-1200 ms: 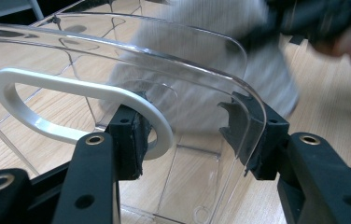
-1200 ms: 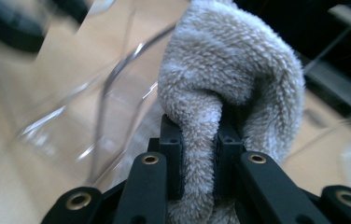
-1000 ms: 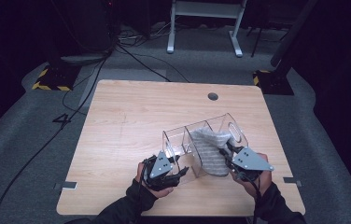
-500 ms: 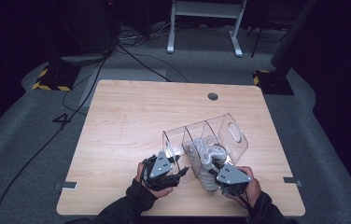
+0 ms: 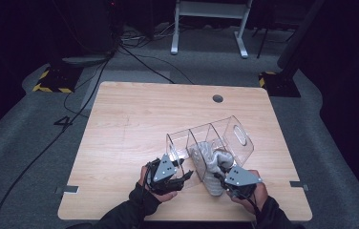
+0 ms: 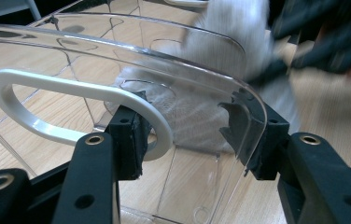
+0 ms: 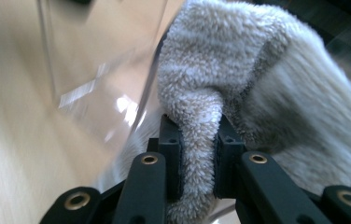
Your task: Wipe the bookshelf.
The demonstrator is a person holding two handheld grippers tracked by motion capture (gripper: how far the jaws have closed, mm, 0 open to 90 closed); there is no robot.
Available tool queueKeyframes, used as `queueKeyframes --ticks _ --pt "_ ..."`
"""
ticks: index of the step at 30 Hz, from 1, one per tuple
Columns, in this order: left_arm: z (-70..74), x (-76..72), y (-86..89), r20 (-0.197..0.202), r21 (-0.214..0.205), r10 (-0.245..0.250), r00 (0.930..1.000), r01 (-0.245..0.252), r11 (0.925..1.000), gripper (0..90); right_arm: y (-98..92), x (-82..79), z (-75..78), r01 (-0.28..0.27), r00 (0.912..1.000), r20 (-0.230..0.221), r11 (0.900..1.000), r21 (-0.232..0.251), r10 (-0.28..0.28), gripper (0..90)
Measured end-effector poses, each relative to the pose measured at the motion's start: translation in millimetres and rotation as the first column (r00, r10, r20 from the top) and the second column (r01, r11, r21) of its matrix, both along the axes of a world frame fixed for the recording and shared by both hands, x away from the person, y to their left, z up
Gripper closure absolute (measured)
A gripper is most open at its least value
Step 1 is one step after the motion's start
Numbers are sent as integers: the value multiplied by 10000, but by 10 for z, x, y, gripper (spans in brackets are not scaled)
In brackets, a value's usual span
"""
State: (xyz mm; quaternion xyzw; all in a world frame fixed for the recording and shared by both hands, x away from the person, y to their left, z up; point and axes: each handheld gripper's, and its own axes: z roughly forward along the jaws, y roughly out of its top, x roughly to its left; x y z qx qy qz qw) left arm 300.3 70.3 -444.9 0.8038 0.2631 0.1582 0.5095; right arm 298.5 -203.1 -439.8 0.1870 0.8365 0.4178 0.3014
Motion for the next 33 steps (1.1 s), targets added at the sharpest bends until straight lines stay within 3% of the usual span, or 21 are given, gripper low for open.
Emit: queueKeyframes --ticks 3,7,10,12,13,15,17,19,22,24,25,26,28,33 --pt "0 0 -1 0 -9 6 10000 -6 10000 493 -79 18 307 438 9954 816 9966 693 -494 782" --pt "1 2 2 -11 12 -28 10000 28 10000 492 -150 35 626 885 9760 1880 9891 1174 -1096 782" --pt "1 8 -4 -54 -12 -42 10000 42 10000 492 -162 25 746 795 9719 2101 9879 1330 -1064 782" --pt "0 16 -5 -39 -35 -63 10000 63 10000 492 -129 23 726 686 9743 2066 9920 1056 -894 782" --pt "0 16 -6 -45 -27 -40 10000 40 10000 492 -80 32 600 631 9799 1852 9958 665 -745 781" --pt "1 17 -8 -39 -18 -33 10000 33 10000 492 -62 39 538 595 9832 1691 9967 553 -681 781" --pt "-1 14 -11 -26 -26 20 10000 -20 10000 493 22 46 240 293 9940 1054 9996 57 -298 781" --pt "0 20 -14 12 12 32 10000 -32 10000 493 39 51 173 258 9960 858 9997 -41 -253 780" --pt "1 33 -20 -14 19 22 10000 -22 10000 492 109 74 -100 -39 9999 150 9981 -607 48 779" --pt "-1 34 -17 -33 -7 -4 10000 4 10000 492 121 133 -335 -239 9965 -821 9954 -926 163 773" --pt "-1 34 -17 -33 -7 -4 10000 4 10000 492 121 133 -335 -239 9965 -821 9954 -926 163 773" --pt "-1 35 -16 -22 -3 -9 10000 9 10000 492 115 170 -408 -310 9903 -1378 9936 -1087 158 758" --pt "-2 33 -13 -8 -8 -1 10000 1 10000 493 75 204 -437 -300 9848 -1730 9972 -682 178 724" --pt "-2 31 -13 -12 -14 3 10000 -3 10000 493 45 178 -363 -318 9848 -1723 9981 -536 221 677"
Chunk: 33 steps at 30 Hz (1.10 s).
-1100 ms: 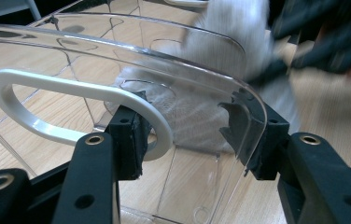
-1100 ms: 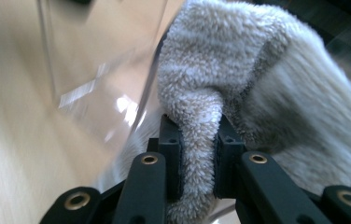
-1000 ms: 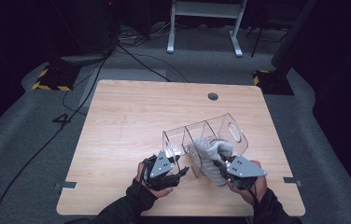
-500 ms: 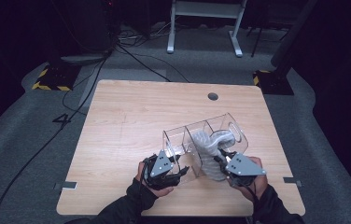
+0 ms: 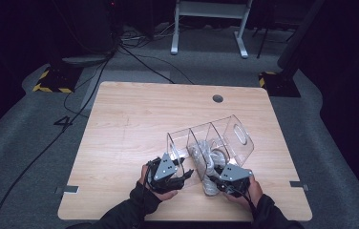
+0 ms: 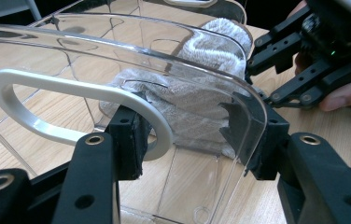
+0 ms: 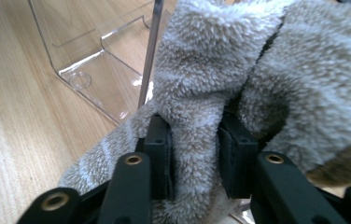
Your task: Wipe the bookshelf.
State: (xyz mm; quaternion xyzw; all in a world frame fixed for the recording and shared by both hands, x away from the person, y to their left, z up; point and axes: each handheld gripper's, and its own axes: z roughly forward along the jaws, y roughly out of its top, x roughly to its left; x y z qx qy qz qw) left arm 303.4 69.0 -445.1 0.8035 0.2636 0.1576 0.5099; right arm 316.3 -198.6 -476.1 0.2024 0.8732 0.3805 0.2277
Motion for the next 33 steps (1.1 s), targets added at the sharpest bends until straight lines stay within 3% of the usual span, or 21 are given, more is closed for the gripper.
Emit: queueKeyframes --ticks 3,5,11,17,24,33 --pt "1 -1 -3 19 9 26 10000 -26 10000 493 -14 -11 65 15 10000 63 9997 235 -16 663" --pt "4 2 -2 27 59 -11 10000 11 10000 492 8 -10 95 -52 10000 68 9996 277 50 602" --pt "1 -1 -3 9 15 7 10000 -7 10000 493 63 -8 36 -371 9989 -273 9991 194 376 496" --pt "4 4 -2 25 71 -27 10000 27 10000 492 145 26 -20 -231 9988 -437 9996 171 238 427" --pt "1 7 1 31 47 -26 10000 26 10000 492 183 69 -96 -134 9981 -601 9997 -208 121 476" --pt "3 3 -1 -6 42 -17 10000 17 10000 492 135 9 -113 -522 9973 -551 9965 -657 486 665"
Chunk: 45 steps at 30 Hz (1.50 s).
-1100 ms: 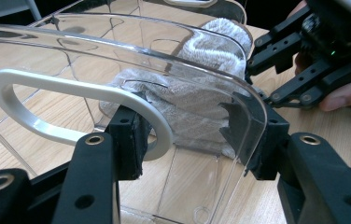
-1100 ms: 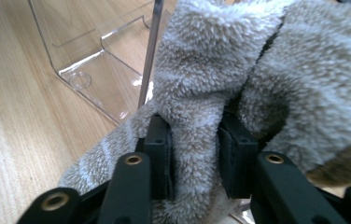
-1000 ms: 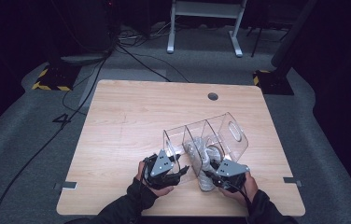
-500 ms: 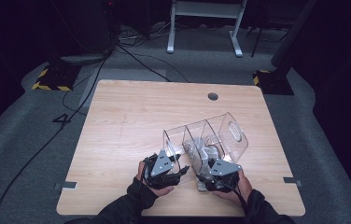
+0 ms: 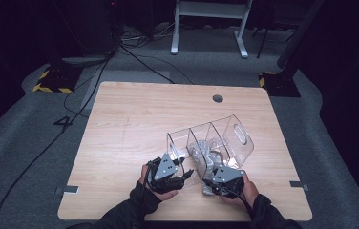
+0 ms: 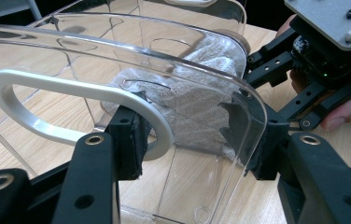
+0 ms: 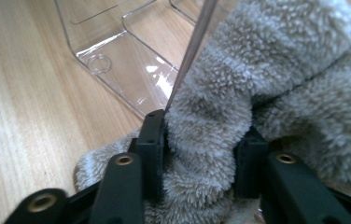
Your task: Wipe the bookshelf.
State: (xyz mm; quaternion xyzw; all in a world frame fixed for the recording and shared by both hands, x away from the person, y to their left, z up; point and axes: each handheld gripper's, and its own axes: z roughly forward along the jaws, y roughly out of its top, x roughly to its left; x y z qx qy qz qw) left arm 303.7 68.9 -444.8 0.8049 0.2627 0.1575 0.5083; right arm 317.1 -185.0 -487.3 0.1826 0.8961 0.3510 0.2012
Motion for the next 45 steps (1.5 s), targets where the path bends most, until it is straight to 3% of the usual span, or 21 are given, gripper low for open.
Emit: queueKeyframes --ticks 2,4,7,9,10,12,16,19,21,23,24,28,31,36,38,41,45 --pt "1 3 -5 25 23 7 10000 -7 10000 492 -34 -10 4 107 9999 93 9999 -62 -106 714" --pt "-1 4 -14 43 5 -13 10000 13 10000 492 -102 8 11 235 9996 -144 9995 219 -232 728" --pt "1 2 -29 24 25 22 10000 -22 10000 491 -134 3 41 315 9995 -35 9995 88 -314 747" --pt "4 3 -40 9 37 35 10000 -35 10000 491 -169 -17 134 425 9982 428 9991 82 -428 762" --pt "5 5 -48 6 52 46 10000 -46 10000 491 -169 -17 134 425 9982 428 9991 82 -428 762" --pt "9 -2 -77 -44 82 81 10000 -81 9999 489 -235 -11 264 729 9943 739 9958 556 -769 766" --pt "17 -14 -60 27 191 95 10000 -95 9998 486 -335 -37 528 1318 9752 1609 9825 1314 -1523 767" --pt "19 -20 -54 78 251 74 9999 -76 9997 486 -320 -89 704 1436 9541 2408 9777 1531 -1778 767" --pt "31 -39 -57 131 340 62 9999 -67 9994 477 -333 -107 844 1627 9322 2909 9672 1951 -2155 767" --pt "47 -55 -47 -29 322 -200 9998 200 9993 394 -370 -86 959 1804 9223 3000 9580 2229 -2435 767" --pt "66 -76 -30 -29 378 -201 9998 202 9991 373 -394 -72 1000 1916 9211 2891 9499 2468 -2609 767" --pt "84 -131 38 -6 432 -328 9995 328 9985 337 -385 -52 961 1924 9239 2858 9546 2276 -2543 766" --pt "78 -197 134 -252 523 -459 9986 471 9975 277 -382 -29 868 1970 9287 2731 9576 2101 -2510 765" --pt "48 -256 210 -413 977 -504 9979 543 9937 253 -414 -32 928 1968 9281 2673 9510 2384 -2591 764" --pt "2 -272 237 -413 1481 -597 9974 652 9868 252 -404 -70 972 1766 9304 2717 9506 2554 -2459 765" --pt "-97 -253 281 -766 1942 -657 9949 796 9777 253 -382 -134 1051 1462 9325 2811 9487 2804 -2268 765" --pt "-193 -180 381 -744 2667 -509 9959 690 9613 252 -338 -264 1219 964 9339 2981 9420 3214 -1972 765"
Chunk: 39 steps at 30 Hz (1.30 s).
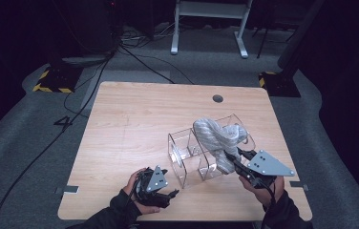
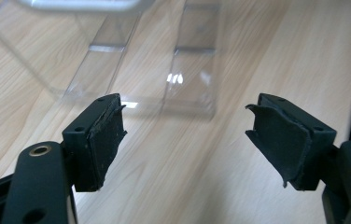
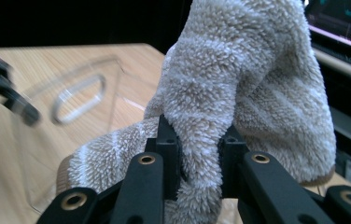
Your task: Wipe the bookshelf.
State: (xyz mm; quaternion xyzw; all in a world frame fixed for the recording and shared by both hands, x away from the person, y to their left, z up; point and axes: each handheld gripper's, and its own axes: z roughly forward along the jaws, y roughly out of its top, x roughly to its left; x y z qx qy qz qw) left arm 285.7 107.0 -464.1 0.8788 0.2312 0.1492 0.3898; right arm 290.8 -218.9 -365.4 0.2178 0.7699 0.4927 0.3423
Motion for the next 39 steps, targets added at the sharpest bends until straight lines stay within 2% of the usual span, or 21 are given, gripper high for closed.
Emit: queueKeyframes --ticks 4,7,8,10,12,14,15,17,18,19,20,22,24,25,26,27,28,30,33,36,39 --pt "-85 134 128 -81 201 357 9993 -355 9992 251 118 -139 161 -618 9980 149 9976 309 614 764" --pt "-150 253 218 -277 240 524 9982 -518 9984 249 285 -205 197 -1065 9943 40 9942 163 1065 764" --pt "-161 281 245 -189 366 573 9982 -566 9977 249 327 -211 192 -1122 9937 7 9936 120 1122 764" --pt "-176 340 308 -310 381 556 9980 -544 9978 247 442 -204 142 -1158 9930 -232 9932 -108 1155 764" --pt "-195 398 396 -410 347 576 9975 -562 9978 238 534 -165 30 -1094 9928 -526 9936 -297 1078 763" --pt "-225 433 466 -713 205 683 9951 -670 9975 236 615 -109 -114 -972 9925 -796 9938 -545 927 763" --pt "-241 451 497 -717 259 684 9951 -667 9974 235 659 -78 -210 -1007 9907 -987 9925 -687 937 763" --pt "-262 464 524 -875 104 755 9933 -748 9971 229 723 -41 -377 -1032 9882 -1231 9902 -940 913 762" --pt "-268 466 527 -824 75 780 9935 -777 9970 230 763 -26 -497 -1072 9845 -1504 9882 -1095 901 762" --pt "-268 466 527 -824 75 780 9935 -777 9970 231 813 -24 -652 -1216 9817 -1640 9815 -1481 969 762" --pt "-272 467 516 -941 -159 719 9930 -737 9972 232 836 -27 -725 -1317 9802 -1693 9765 -1706 1026 762" --pt "-281 472 476 -933 -96 657 9935 -669 9977 233 879 -16 -898 -1462 9727 -2070 9701 -1938 1053 762" --pt "-298 504 426 -932 -63 525 9943 -534 9986 233 911 7 -1096 -1587 9673 -2321 9578 -2396 1022 762" --pt "-312 528 401 -990 -49 489 9939 -496 9988 233 909 22 -1206 -1630 9615 -2577 9534 -2538 957 762" --pt "-325 550 379 -1007 -40 431 9940 -437 9990 233 901 30 -1270 -1677 9575 -2714 9536 -2502 972 761" --pt "-334 567 361 -1003 22 379 9942 -378 9993 233 888 27 -1289 -1684 9601 -2609 9528 -2526 1005 761" --pt "-350 597 330 -1060 55 327 9938 -323 9995 233 882 32 -1280 -1707 9603 -2596 9509 -2583 1019 761" --pt "-360 619 310 -1158 28 287 9929 -286 9996 233 876 36 -1253 -1695 9579 -2693 9533 -2500 997 760" --pt "-372 648 261 -1154 87 172 9932 -163 9998 232 851 39 -1158 -1490 9669 -2384 9602 -2361 915 757" --pt "-389 639 255 -1268 202 165 9918 -140 9997 231 796 42 -933 -970 9846 -1618 9770 -1900 663 757" --pt "-390 626 267 -1343 135 174 9908 -158 9998 226 776 47 -741 -804 9922 -1065 9854 -1499 648 757"
